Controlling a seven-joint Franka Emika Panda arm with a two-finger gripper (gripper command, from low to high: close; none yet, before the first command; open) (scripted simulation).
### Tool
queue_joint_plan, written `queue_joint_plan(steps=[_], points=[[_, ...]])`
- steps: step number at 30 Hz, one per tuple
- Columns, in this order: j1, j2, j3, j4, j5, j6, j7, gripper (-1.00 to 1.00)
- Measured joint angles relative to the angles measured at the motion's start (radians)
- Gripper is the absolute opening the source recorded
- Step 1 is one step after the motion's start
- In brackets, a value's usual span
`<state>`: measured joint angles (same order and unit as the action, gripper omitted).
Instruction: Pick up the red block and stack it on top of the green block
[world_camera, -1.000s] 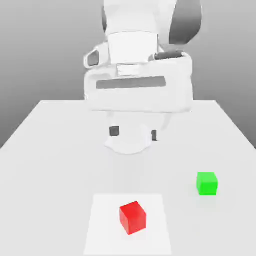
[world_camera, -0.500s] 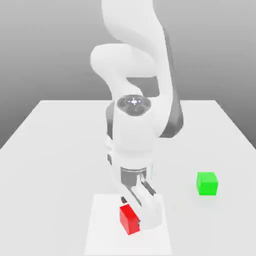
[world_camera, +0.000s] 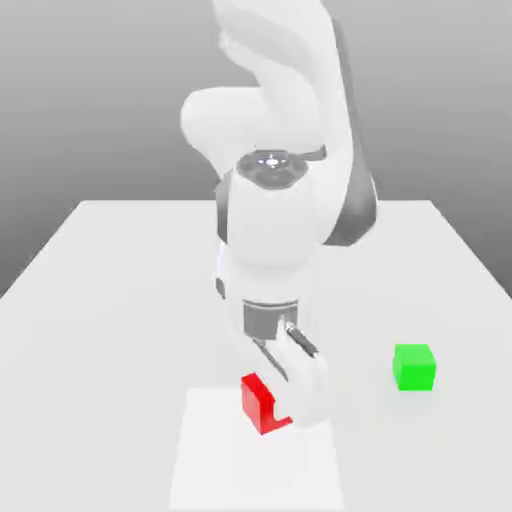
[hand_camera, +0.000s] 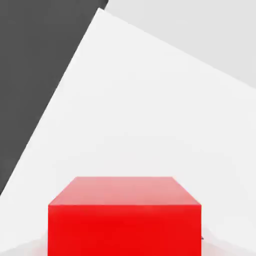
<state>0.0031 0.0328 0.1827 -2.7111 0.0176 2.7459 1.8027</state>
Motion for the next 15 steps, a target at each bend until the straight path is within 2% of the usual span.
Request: queue_joint_plan(steps=[11, 15], points=[[0.353, -0.195, 0.143, -0.122, 0.12, -0.067, -0.513, -1.0], [0.392, -0.148, 0.179, -0.14, 0.081, -0.004, -0.557, -1.0]])
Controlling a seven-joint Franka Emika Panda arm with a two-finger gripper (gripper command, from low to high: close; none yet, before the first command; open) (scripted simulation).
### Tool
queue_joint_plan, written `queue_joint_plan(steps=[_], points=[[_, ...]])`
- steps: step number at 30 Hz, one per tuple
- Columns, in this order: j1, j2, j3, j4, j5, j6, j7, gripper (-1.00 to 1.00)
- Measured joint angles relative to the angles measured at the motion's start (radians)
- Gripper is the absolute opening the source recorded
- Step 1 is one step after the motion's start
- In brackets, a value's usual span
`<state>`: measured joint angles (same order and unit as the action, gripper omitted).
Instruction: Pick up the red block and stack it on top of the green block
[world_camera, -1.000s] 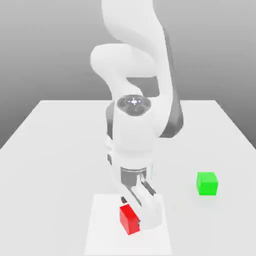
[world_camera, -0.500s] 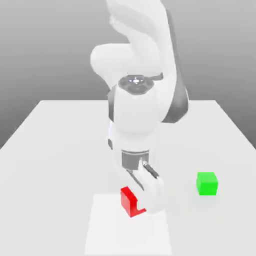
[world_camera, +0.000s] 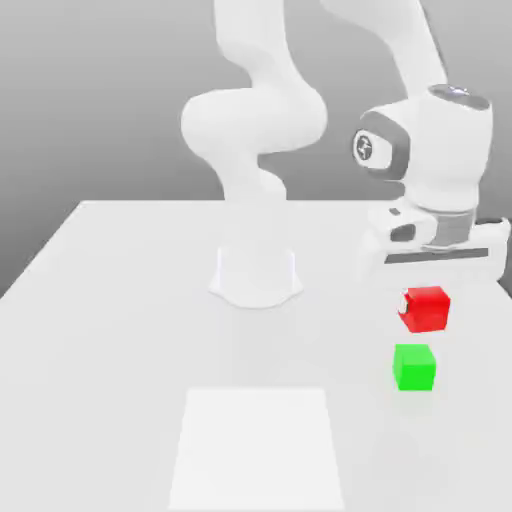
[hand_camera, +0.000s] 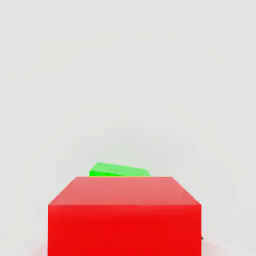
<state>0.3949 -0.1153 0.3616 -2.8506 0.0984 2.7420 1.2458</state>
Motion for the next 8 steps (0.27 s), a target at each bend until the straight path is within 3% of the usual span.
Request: queue_joint_plan(steps=[4, 5, 8], points=[[-0.012, 0.144, -0.019, 0.004, -0.147, 0.132, 0.099, -1.0], [-0.005, 0.172, -0.036, 0.005, -0.182, 0.158, 0.123, 1.0], [-0.006, 0.172, -0.036, 0.005, -0.182, 0.158, 0.123, 1.0]])
